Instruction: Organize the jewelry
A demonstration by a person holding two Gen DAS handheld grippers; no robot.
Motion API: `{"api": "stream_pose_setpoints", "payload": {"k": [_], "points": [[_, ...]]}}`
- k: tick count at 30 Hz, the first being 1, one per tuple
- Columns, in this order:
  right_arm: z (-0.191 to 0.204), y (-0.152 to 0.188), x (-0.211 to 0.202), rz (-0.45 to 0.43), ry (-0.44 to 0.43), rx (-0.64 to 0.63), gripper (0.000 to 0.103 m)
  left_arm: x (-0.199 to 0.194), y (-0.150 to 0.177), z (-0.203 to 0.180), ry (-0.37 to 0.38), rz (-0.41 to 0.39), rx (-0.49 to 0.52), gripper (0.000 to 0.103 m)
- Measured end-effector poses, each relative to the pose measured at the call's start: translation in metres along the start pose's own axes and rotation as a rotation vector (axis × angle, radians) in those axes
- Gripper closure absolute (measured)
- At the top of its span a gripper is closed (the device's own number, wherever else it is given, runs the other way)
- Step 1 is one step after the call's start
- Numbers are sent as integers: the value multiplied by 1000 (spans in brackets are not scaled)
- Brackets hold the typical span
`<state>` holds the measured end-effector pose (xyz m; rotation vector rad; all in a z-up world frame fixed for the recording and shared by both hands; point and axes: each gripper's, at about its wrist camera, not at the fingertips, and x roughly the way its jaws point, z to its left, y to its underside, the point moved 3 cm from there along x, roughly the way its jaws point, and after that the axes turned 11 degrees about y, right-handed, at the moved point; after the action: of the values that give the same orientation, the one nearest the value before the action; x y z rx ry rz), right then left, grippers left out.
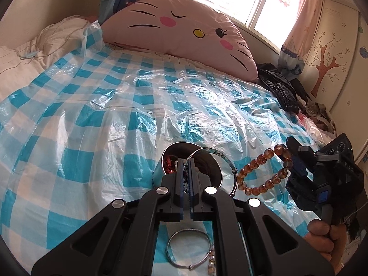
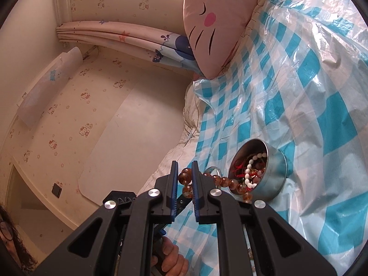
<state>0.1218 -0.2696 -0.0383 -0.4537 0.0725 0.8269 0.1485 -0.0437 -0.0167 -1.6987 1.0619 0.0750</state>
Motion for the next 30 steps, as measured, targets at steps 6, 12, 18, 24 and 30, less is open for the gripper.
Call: {"api": "stream_pose_setpoints", "payload": {"k": [6,12,18,24,30], "points": [[-4,-22,22,-10,11,-7,90,43,-9,6,-24,73,-5,99],[-2,-30,49,12,63,-57,90,39,-5,17,-52,74,-24,97],[-17,-19,38,30,277,-94,50,16,-3,32,-56,39,-81,90],[-58,0,39,157,461,-93,30,0,2,26,-42,18,-87,77],[-88,-3,43,185,287,60,30,-9,19,22,-35,46,-98,73]]}}
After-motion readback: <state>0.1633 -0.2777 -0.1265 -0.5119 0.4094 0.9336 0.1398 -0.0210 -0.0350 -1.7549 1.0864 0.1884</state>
